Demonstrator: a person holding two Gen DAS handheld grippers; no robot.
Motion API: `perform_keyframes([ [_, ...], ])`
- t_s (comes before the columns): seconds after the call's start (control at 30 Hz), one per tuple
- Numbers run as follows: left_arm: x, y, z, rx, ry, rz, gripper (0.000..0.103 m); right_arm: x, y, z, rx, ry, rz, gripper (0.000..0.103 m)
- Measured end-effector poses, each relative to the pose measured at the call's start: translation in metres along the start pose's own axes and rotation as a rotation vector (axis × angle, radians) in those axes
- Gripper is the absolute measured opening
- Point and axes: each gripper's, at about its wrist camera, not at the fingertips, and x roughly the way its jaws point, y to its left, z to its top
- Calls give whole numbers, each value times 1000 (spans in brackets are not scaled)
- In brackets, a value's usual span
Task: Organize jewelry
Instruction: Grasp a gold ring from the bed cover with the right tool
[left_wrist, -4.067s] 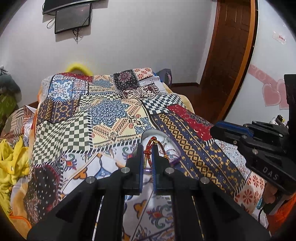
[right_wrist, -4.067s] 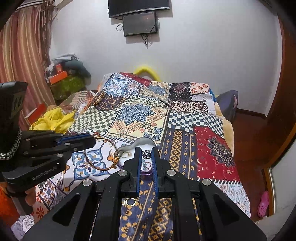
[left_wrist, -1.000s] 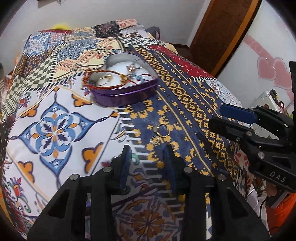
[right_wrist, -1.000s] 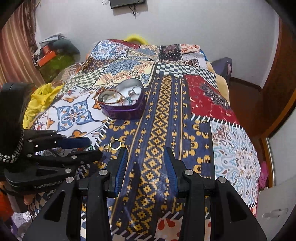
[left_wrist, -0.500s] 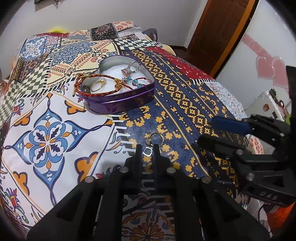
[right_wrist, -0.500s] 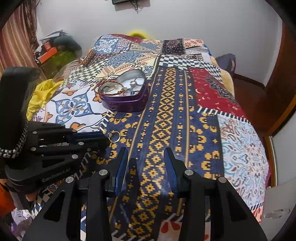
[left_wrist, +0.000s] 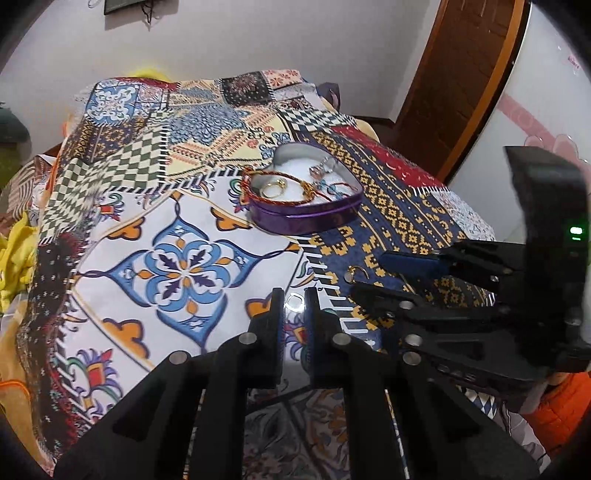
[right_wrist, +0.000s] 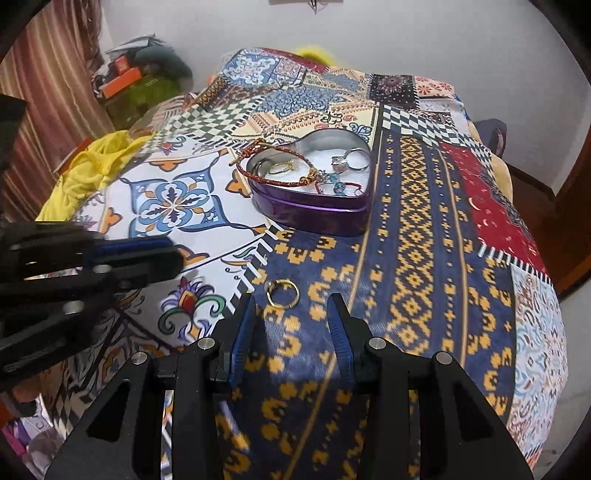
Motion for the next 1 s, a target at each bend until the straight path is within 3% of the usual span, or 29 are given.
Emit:
perform_keyframes([
  [0.13, -5, 2, 0, 0, -13, 1, 9, 5, 5, 1, -19, 0, -9, 34],
  [0.17, -5, 2, 0, -2, -15, -1, 9, 5, 6, 0, -30, -2, -17, 30],
  [0.2, -6, 1, -1, -2, -16, -2, 9, 5, 6, 0, -36, 1, -15, 18],
  [0.37, -11, -1, 1, -4, -29, -3, 9, -1, 4, 2, -29, -3, -5, 16],
  [0.4, -13, -2, 1, -4, -33, -3, 9, -3, 3, 2, -24, -8, 0, 4],
  [0.43, -15, -2, 2, -4, -38, -2, 9, -5, 2, 3, -19, -5, 1, 3],
  [0.9, -26, -4, 8, -13, -69, 4, 9, -35, -3, 3, -15, -97, -8, 4],
  [0.97, -25, -4, 8, -13, -65, 3, 9, -31, -2, 3, -21, -74, -13, 7],
  [1.0, -24, -3, 7, -14, -62, 2, 9, -25, -2, 4, -27, -47, -11, 13],
])
